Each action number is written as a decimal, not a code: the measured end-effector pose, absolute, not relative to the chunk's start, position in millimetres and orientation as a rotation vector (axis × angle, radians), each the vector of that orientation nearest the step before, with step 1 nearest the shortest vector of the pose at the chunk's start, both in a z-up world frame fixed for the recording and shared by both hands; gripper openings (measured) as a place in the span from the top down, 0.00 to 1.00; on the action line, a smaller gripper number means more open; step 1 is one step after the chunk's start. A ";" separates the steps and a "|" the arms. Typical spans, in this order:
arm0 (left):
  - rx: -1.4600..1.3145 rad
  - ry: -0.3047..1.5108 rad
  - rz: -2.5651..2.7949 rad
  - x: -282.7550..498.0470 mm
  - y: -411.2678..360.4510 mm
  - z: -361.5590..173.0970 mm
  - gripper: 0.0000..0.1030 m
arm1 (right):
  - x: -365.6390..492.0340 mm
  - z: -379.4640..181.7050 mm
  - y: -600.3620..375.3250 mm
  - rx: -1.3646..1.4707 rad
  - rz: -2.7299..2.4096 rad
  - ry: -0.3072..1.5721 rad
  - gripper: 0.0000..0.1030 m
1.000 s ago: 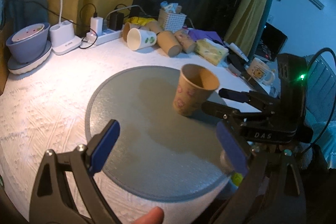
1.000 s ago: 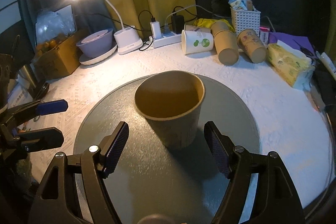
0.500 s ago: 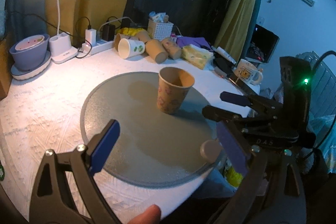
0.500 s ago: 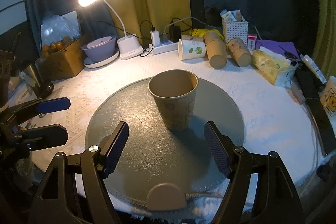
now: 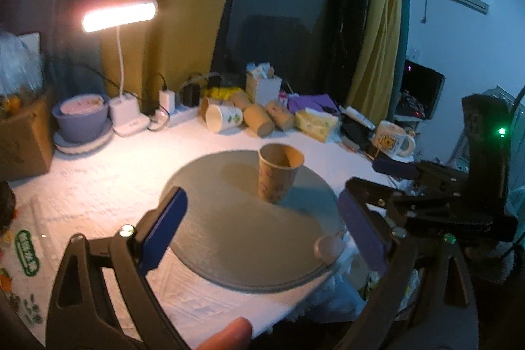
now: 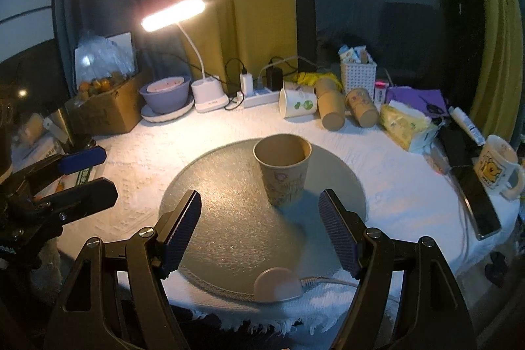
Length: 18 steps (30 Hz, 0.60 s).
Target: Flip cup upright
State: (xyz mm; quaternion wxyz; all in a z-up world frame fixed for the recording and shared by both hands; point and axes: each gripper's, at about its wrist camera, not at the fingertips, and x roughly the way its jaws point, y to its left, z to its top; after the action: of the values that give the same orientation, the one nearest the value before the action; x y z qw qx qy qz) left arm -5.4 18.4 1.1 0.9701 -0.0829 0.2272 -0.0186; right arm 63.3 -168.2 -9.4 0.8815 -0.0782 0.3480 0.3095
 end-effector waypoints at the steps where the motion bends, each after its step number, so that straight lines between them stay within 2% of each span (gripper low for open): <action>1: -0.159 0.445 -0.033 -8.9 17.7 4.6 0.08 | 60.8 -6.2 -169.0 -0.165 0.643 0.718 0.25; 18: -0.116 0.312 0.008 -43.4 11.6 39.5 0.08 | 19.8 51.1 -173.1 -0.212 0.579 0.560 0.25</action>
State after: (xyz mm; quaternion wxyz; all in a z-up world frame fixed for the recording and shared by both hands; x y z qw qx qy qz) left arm -43.4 11.6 39.5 0.9862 -0.0578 0.1553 0.0041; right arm 19.8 -173.1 51.1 0.9146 -0.1028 0.2718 0.2812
